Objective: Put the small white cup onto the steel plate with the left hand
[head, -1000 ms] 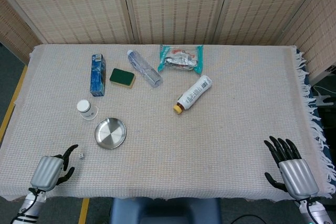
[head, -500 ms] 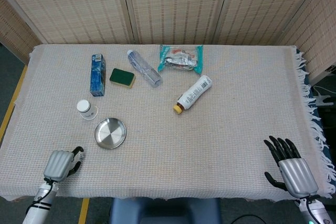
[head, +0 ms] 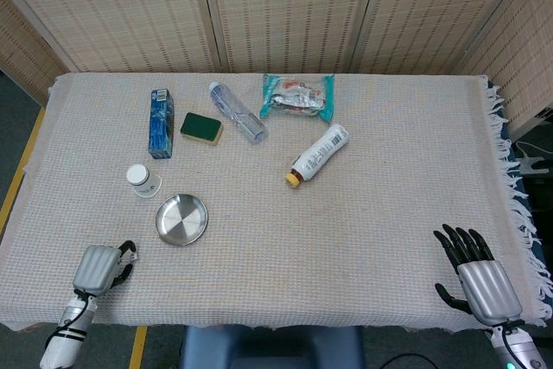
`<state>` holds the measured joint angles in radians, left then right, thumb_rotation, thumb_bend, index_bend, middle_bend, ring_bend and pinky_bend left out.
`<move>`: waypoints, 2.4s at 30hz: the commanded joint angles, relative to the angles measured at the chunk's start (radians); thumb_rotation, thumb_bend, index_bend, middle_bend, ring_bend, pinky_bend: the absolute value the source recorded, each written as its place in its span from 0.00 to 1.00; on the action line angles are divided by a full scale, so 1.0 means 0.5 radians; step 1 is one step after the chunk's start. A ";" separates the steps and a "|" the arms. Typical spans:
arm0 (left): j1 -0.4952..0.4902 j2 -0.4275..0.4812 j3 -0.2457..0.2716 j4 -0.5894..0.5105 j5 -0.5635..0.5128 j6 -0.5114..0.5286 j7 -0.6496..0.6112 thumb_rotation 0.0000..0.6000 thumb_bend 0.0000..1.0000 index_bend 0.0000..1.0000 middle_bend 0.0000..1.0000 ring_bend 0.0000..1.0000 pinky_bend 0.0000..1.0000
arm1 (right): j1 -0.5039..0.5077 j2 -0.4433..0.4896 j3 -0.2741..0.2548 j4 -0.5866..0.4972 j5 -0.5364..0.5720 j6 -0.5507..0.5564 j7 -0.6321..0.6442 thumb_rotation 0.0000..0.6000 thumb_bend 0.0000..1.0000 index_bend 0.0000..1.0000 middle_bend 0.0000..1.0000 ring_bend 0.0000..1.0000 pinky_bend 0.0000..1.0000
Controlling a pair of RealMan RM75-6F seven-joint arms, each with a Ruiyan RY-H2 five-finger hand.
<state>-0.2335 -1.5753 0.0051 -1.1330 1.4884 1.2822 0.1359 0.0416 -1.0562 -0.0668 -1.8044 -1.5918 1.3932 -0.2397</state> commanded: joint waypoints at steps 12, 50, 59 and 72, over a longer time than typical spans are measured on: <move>-0.026 -0.043 -0.021 0.049 -0.042 -0.053 -0.014 1.00 0.36 0.50 1.00 1.00 1.00 | 0.001 -0.001 0.005 0.000 0.015 -0.003 -0.005 0.89 0.20 0.00 0.00 0.00 0.00; -0.519 -0.183 -0.323 -0.029 -0.191 -0.339 0.191 1.00 0.36 0.11 1.00 1.00 1.00 | 0.022 -0.005 0.032 0.014 0.106 -0.047 -0.005 0.88 0.20 0.00 0.00 0.00 0.00; -0.418 0.088 -0.274 -0.359 -0.112 -0.135 0.131 1.00 0.36 0.07 0.82 0.83 0.93 | 0.013 -0.010 0.017 0.001 0.080 -0.032 -0.021 0.88 0.20 0.00 0.00 0.00 0.00; -0.521 0.494 -0.394 -0.506 -0.275 -0.400 -0.154 1.00 0.35 0.00 0.00 0.00 0.08 | 0.022 -0.018 -0.001 -0.002 0.061 -0.059 -0.034 0.88 0.20 0.00 0.00 0.00 0.00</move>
<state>-0.4519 -1.3482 -0.1673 -1.4021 1.3865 1.1651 0.1178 0.0525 -1.0647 -0.0672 -1.8052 -1.5613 1.3640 -0.2566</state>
